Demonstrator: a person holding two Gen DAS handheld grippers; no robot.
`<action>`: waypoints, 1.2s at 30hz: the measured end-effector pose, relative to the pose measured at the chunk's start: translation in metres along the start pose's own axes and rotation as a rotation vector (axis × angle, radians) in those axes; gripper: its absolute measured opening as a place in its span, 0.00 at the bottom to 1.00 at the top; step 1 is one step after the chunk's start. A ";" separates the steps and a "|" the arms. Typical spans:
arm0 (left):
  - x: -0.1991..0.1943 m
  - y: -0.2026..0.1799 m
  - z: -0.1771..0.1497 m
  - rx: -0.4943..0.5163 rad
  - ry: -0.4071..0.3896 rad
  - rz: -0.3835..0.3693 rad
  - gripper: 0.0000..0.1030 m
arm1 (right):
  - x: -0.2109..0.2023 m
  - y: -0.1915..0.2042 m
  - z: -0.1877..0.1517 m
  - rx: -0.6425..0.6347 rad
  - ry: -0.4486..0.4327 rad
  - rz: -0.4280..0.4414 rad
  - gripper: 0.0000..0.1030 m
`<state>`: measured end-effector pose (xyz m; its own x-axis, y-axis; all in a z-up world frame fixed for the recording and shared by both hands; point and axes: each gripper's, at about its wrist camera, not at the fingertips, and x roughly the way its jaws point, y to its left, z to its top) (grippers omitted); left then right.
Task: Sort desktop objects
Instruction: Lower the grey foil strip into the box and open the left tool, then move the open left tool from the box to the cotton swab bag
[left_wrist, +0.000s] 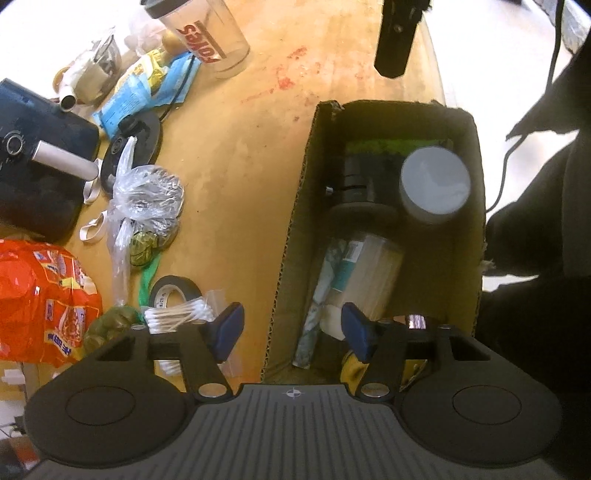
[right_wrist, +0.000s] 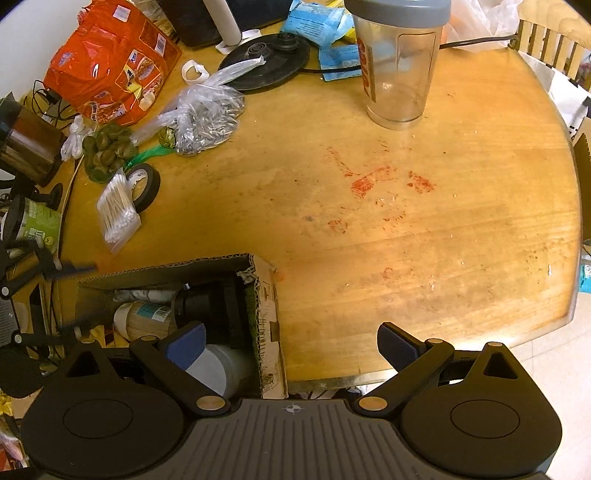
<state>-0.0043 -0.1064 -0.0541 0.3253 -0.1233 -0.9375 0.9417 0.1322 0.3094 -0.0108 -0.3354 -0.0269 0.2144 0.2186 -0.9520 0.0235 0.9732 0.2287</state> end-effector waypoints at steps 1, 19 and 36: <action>-0.001 0.000 0.000 -0.012 -0.001 0.003 0.59 | 0.000 0.001 0.000 -0.002 0.000 0.000 0.96; -0.020 0.066 -0.035 -0.932 0.002 -0.078 0.61 | 0.005 0.024 0.009 -0.104 0.015 0.041 0.96; -0.018 0.068 -0.077 -1.465 0.058 -0.074 0.97 | 0.013 0.051 0.015 -0.225 0.038 -0.011 0.98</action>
<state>0.0473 -0.0191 -0.0283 0.2442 -0.1396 -0.9596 0.0173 0.9900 -0.1397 0.0079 -0.2844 -0.0241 0.1787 0.2064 -0.9620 -0.1941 0.9659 0.1712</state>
